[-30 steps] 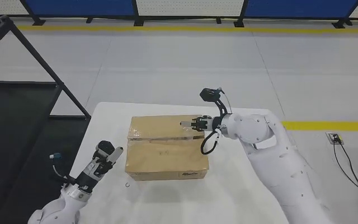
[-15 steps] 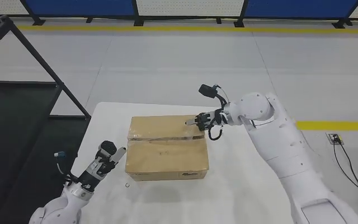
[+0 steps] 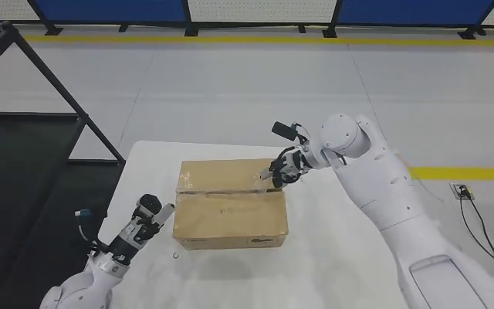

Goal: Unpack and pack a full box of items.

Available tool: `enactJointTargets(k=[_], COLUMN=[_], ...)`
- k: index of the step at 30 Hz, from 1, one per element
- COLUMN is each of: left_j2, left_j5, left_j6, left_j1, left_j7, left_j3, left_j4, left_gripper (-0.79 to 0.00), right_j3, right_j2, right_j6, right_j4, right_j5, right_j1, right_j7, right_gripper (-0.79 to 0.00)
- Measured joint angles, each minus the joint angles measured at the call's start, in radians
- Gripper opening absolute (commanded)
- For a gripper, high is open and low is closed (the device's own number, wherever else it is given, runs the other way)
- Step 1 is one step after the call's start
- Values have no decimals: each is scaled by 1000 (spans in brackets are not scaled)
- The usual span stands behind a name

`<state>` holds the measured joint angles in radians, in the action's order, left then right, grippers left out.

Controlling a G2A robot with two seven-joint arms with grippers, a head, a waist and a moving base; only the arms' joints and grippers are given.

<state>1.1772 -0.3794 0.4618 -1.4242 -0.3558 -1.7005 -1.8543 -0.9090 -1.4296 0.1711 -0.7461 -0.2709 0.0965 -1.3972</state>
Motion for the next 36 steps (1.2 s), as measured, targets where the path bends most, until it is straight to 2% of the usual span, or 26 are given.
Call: enactJointTargets(k=[3,6,7,8,16,22,27,36], left_j2=[-1,-3,-3,-4,-8,-10,-11,-13], left_j5=[1,3,5,6,15,19,17,10], left_j6=[1,1,2,3,6,4,-3,-20], left_j1=[0,-2,-2,-3,-5,-5,-4,13], left_j7=[4,7,8,9,17,25,29,26], left_j3=[0,-3,-4,-5,-11,-8,-3,16], left_j4=[1,0,0,0,-2,4,3,3], left_gripper=[0,0,0,0,0,0,0,0], right_j3=[23,43,48,53,76,52,15,-130], right_j2=[-10,-19,-22,-25,-41,-33,-10,61], right_j6=[8,6,4,2,-17,-111,-177,-229], right_j4=[31,57,64,69,101,49,-55,-339], right_j5=[-1,-1,0,1,8,19,2,-36], right_j1=[-17,-33,-37,-40,-62,-26,61,273], right_j7=[-15,-17,-17,-15,18,146,274,393], right_gripper=[-511,-668,-699,-776,-785,-785,-785,-785])
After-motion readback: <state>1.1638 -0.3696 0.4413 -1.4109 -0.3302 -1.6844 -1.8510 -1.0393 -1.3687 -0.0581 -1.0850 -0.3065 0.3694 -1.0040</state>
